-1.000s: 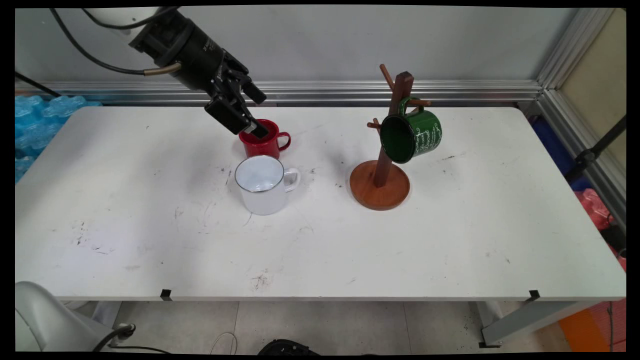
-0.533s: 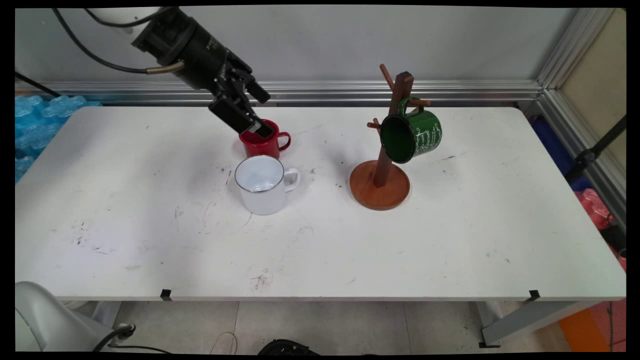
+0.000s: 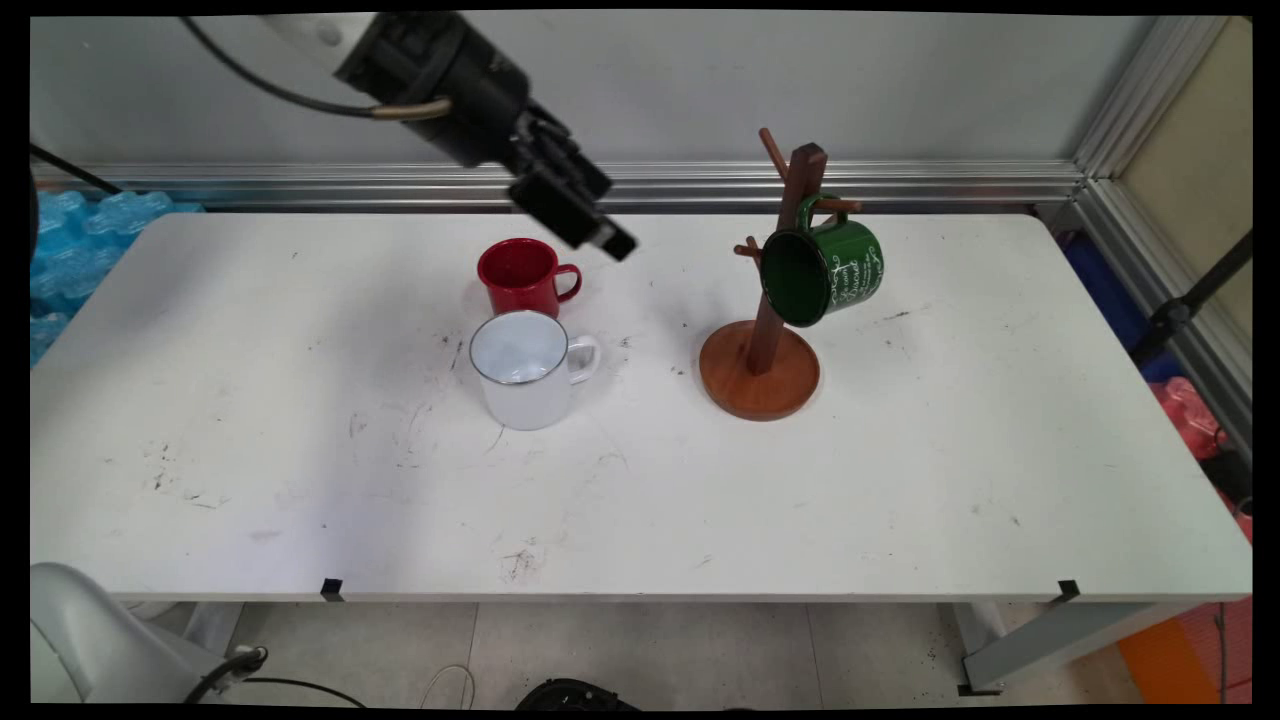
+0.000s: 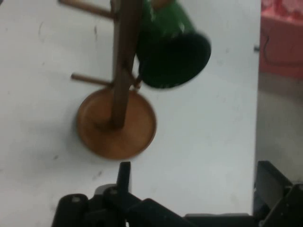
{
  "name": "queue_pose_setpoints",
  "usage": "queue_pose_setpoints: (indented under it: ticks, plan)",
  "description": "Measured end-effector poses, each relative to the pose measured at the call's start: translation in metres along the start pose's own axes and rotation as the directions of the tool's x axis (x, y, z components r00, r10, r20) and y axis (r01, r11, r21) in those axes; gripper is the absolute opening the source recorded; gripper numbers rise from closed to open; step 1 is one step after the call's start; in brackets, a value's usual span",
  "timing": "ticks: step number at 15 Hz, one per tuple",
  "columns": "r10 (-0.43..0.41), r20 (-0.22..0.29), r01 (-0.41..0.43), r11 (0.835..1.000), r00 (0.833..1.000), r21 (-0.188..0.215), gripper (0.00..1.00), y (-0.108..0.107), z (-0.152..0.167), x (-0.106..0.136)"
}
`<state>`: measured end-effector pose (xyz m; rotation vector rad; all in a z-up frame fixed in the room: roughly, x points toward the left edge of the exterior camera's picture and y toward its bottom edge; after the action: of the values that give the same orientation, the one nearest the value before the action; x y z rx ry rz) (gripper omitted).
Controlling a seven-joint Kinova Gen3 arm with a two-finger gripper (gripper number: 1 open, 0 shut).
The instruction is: Pick up the green mug from the rack
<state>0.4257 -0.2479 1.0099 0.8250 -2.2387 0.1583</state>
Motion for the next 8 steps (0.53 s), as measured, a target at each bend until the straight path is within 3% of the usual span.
queue_pose_setpoints:
  ticks: [4,8]
  plan:
    - [-0.102,-0.039,0.102,0.995,0.994,-0.014,1.00,0.020,0.020,0.023]
    - [-0.232,-0.067,0.231,0.973,0.970,-0.021,1.00,0.041,0.045,0.042]
